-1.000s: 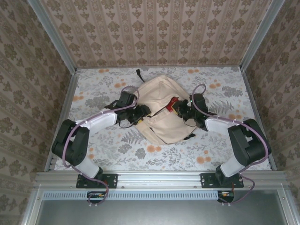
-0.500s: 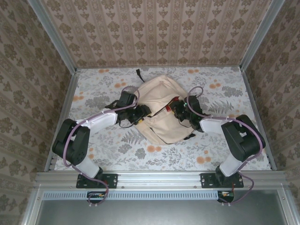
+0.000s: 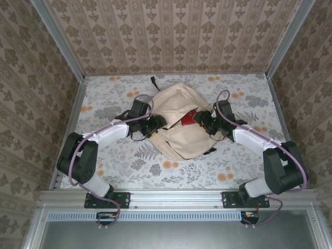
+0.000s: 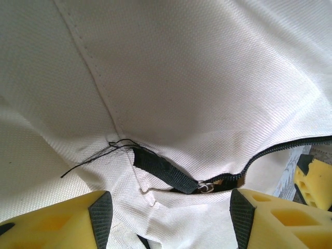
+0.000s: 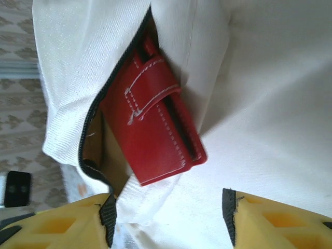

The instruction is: Pack books, pencil case, and school supplies into a backpack

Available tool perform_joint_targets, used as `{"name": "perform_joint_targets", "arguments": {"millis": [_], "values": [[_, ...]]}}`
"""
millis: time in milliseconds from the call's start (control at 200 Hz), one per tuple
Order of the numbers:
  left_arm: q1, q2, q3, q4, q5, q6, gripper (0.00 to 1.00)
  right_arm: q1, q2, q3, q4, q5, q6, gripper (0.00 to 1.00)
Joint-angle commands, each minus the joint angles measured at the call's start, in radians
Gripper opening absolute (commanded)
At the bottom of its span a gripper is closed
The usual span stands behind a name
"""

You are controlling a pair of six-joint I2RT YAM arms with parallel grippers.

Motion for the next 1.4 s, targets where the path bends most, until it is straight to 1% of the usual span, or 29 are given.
{"name": "perform_joint_targets", "arguments": {"millis": [0, 80, 250, 325, 475, 710, 860, 1050, 1235, 1300, 1390], "values": [[0.011, -0.044, 0.035, -0.039, 0.000, 0.035, 0.64, -0.021, 0.058, 0.094, -0.200, -0.047, -0.191, 0.56], [0.015, -0.052, 0.031, -0.042, -0.005, 0.034, 0.64, -0.021, 0.105, 0.136, -0.210, -0.076, -0.229, 0.54], [0.017, -0.055, 0.020, -0.043, -0.007, 0.029, 0.64, -0.021, 0.175, 0.189, -0.197, -0.066, -0.241, 0.50], [0.017, -0.054, 0.019, -0.045, -0.005, 0.028, 0.64, -0.021, 0.203, 0.203, -0.182, -0.081, -0.232, 0.45], [0.017, -0.045, 0.020, -0.042, -0.003, 0.027, 0.65, -0.019, 0.242, 0.213, -0.115, -0.148, -0.211, 0.26], [0.017, -0.033, 0.025, -0.040, 0.003, 0.029, 0.64, -0.003, 0.277, 0.204, 0.028, -0.261, -0.128, 0.19], [0.017, -0.031, 0.022, -0.038, 0.002, 0.028, 0.64, 0.025, 0.305, 0.192, 0.141, -0.302, -0.052, 0.18], [0.017, -0.030, 0.016, -0.036, 0.003, 0.026, 0.64, 0.064, 0.335, 0.193, 0.235, -0.303, -0.002, 0.17], [0.017, -0.031, 0.014, -0.038, 0.001, 0.029, 0.64, 0.075, 0.356, 0.205, 0.246, -0.275, 0.002, 0.18], [0.018, -0.035, 0.013, -0.040, 0.001, 0.029, 0.64, 0.075, 0.348, 0.207, 0.226, -0.260, -0.014, 0.20], [0.021, -0.042, 0.016, -0.047, -0.002, 0.033, 0.64, 0.072, 0.321, 0.206, 0.179, -0.250, -0.040, 0.31]]}}
